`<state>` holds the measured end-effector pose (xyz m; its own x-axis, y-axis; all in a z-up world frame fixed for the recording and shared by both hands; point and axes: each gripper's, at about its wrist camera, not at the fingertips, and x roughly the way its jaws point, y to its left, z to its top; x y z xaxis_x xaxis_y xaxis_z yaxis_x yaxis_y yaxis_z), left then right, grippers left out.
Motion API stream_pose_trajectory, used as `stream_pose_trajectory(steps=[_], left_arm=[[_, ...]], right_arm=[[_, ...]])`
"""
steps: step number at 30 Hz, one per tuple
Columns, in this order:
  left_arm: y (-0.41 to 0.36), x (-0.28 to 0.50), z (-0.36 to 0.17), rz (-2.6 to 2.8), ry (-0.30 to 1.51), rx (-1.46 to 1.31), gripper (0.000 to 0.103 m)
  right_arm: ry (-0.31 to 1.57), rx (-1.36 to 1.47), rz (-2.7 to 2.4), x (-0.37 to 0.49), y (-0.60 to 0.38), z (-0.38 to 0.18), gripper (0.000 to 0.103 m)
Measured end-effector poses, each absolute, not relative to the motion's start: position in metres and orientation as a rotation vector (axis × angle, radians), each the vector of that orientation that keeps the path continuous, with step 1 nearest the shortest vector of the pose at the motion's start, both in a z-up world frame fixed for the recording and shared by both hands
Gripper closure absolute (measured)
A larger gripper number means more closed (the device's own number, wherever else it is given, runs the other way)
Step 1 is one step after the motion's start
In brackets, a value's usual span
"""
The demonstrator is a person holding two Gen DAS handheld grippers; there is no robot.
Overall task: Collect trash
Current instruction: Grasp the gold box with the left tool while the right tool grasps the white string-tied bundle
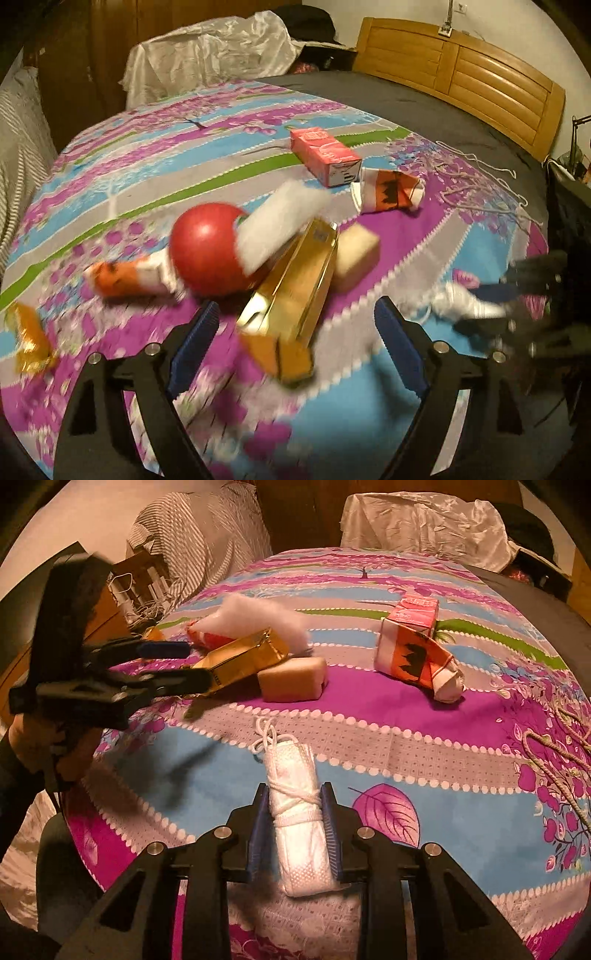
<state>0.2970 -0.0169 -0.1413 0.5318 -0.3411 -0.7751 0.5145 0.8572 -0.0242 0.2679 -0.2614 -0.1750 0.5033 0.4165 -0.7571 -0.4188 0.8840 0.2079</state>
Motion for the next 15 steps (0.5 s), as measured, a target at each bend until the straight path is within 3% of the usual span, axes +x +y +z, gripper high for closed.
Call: stream_pose_trajectory(steps=[1, 5, 9, 11, 15], left_arm=[[-0.02, 0.3, -0.143, -0.519, 0.882, 0.223, 0.021], [-0.031, 0.307, -0.153, -0.539, 0.915, 0.253, 0.043], [-0.034, 0.309, -0.16, -0.514, 0.919, 0.268, 0.053], [-0.032, 0.31, -0.159, -0.5, 0.918, 0.258, 0.064], [-0.028, 0.31, -0.159, -0.485, 0.921, 0.254, 0.07]], right_arm=[[0.915, 0.0, 0.504, 0.268, -0.263, -0.176, 0.072], [0.916, -0.031, 0.5, 0.275, -0.259, -0.176, 0.071], [0.919, -0.054, 0.499, 0.272, -0.259, -0.175, 0.072], [0.92, -0.066, 0.496, 0.272, -0.257, -0.175, 0.072], [0.907, -0.077, 0.476, 0.267, -0.254, -0.177, 0.074]])
